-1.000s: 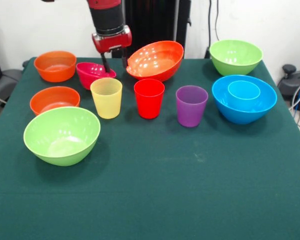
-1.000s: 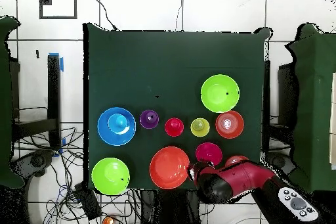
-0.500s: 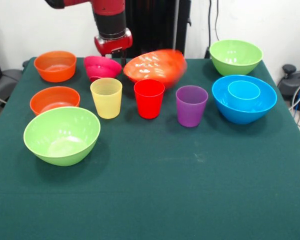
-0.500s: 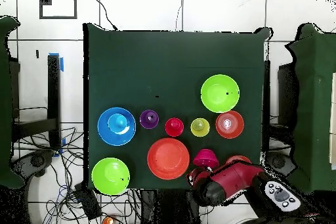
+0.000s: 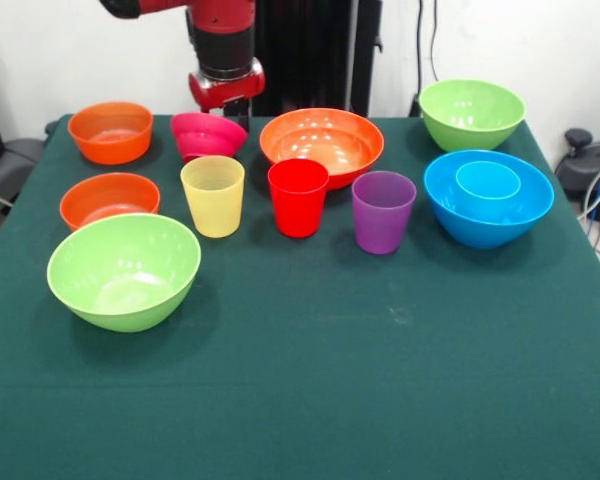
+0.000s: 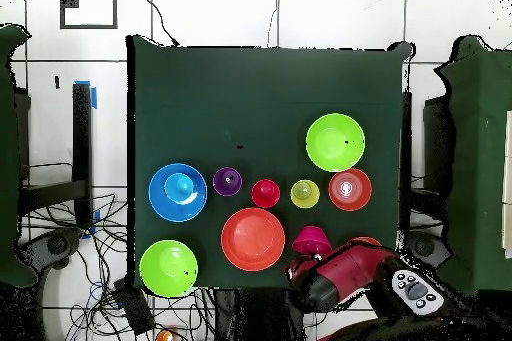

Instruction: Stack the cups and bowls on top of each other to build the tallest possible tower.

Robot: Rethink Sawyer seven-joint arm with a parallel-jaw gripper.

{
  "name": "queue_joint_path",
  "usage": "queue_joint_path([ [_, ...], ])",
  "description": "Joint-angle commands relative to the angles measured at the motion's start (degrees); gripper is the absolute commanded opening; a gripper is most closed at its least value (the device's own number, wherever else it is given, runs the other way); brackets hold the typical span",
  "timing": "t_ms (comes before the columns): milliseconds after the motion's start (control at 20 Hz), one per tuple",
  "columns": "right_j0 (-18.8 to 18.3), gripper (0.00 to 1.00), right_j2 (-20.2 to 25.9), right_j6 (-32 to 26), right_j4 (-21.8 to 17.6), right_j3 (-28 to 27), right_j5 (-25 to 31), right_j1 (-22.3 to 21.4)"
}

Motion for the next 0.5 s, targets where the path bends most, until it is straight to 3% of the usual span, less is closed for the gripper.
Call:
queue_joint_path([
  [50,0.86,1.0,1.61,0.99,-3.0,-6.39,-4.3,0.6],
  [500,-1.6,1.0,3.98,-1.23,-3.71,-3.84,-7.57,-2.07],
])
